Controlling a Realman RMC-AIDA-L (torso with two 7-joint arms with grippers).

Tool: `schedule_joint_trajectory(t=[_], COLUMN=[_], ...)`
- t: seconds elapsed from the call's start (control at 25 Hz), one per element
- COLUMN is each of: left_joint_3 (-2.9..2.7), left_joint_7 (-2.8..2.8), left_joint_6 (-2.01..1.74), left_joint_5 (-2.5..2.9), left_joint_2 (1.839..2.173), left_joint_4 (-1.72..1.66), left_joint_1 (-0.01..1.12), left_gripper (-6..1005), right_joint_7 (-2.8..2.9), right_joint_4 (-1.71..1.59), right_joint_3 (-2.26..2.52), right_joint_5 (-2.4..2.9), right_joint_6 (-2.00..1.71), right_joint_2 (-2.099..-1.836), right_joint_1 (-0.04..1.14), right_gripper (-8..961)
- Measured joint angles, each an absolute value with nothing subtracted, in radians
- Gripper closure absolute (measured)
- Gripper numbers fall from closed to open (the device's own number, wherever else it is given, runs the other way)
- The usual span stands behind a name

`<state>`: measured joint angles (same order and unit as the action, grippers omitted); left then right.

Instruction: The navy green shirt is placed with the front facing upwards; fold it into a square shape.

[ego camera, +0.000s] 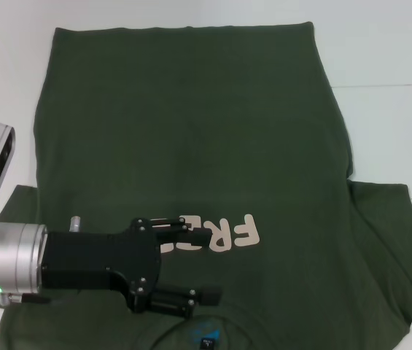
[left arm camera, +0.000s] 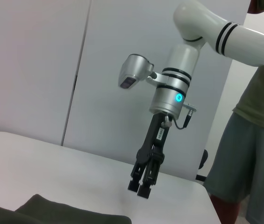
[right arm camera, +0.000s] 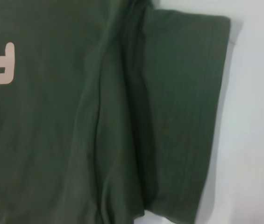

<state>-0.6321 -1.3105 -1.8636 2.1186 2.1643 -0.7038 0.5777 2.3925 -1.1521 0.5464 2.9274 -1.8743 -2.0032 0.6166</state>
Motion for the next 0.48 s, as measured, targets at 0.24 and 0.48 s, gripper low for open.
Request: schedule_joint_trajectory(t=[0.24, 0.48], left_joint_3=[-0.632, -0.632], left_joint_7=[-1.306, -1.296], left_joint_6=[-1.864, -1.864], left_joint_5=[2.121, 2.122], left_joint_2=[2.164, 2.164], left_joint_4=[-0.703, -0.704], left_joint_1=[0.578, 0.58], left_gripper=[125, 125], right_joint_7=[2.408, 2.415], right_joint_4=[-0.978, -0.916], right_joint_3=[0.536, 0.528], right_joint_5=[2.921, 2.907], right_joint_6=[-1.776, -1.738], right_joint_2=[-1.963, -1.951], right_joint_1=[0.638, 0.644], right_gripper=[66, 69])
